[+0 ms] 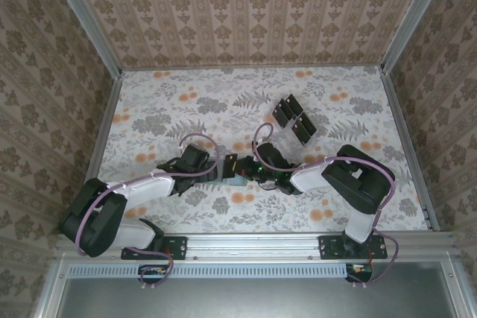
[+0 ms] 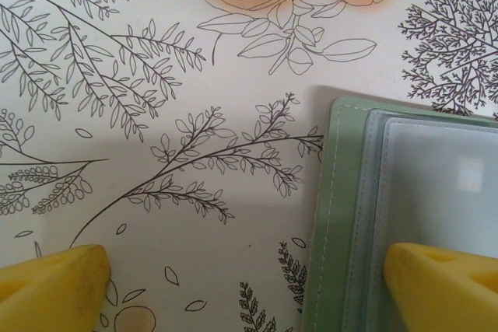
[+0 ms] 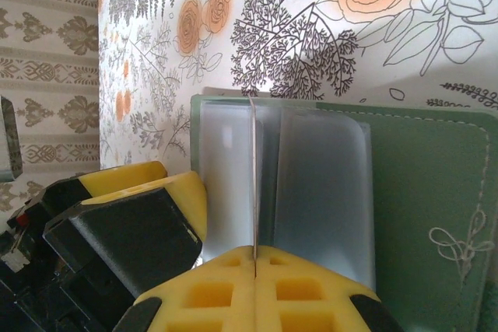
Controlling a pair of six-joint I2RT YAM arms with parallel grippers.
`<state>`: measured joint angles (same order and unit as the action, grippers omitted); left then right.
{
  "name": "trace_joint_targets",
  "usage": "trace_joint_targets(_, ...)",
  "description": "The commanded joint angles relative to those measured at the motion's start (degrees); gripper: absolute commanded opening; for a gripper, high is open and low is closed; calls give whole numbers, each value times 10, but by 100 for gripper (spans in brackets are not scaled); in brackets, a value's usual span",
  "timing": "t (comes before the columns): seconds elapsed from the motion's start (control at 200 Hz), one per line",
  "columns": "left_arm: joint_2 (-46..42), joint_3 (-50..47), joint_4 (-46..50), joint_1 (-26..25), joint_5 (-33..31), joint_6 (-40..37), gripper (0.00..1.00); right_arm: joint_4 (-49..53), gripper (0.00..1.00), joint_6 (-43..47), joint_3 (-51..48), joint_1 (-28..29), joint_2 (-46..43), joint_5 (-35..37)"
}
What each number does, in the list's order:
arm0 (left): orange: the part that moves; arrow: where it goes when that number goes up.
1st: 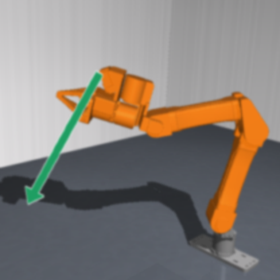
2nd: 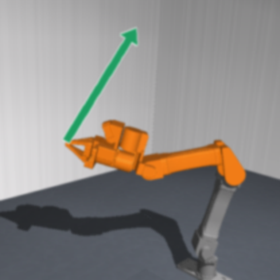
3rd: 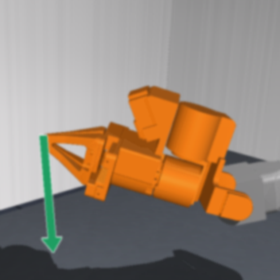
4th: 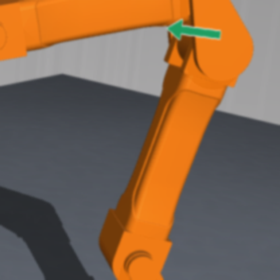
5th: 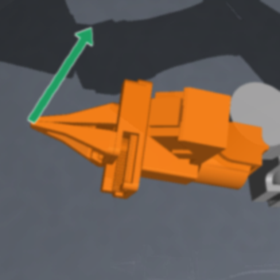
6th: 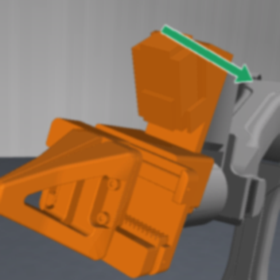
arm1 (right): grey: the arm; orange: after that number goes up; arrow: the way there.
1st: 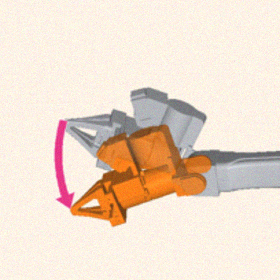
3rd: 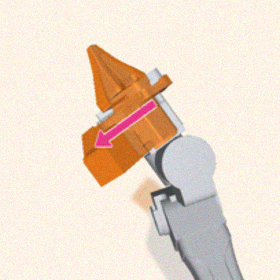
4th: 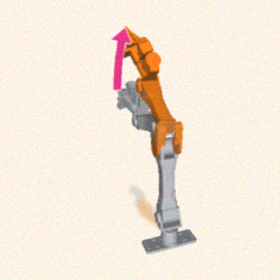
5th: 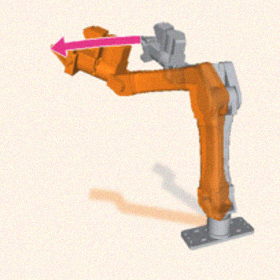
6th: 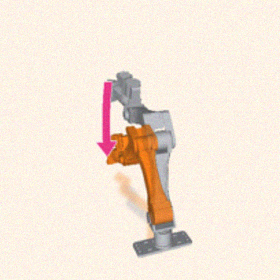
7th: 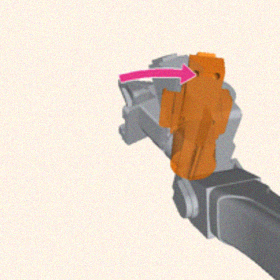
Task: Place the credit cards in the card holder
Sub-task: Insert the credit card into the card slot.
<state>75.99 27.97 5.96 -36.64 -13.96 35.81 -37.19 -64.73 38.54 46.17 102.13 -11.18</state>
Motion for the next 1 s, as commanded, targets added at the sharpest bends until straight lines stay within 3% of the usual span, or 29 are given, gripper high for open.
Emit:
trace_joint_targets(0.0, 6, -15, 35, 4, -9, 3, 100, -24, 0, -10, -4, 4, 11, 0)
trace_joint_targets(0.995, 6, -15, 35, 4, -10, 2, 100, -67, 0, -36, -26, 11, 46, -4)
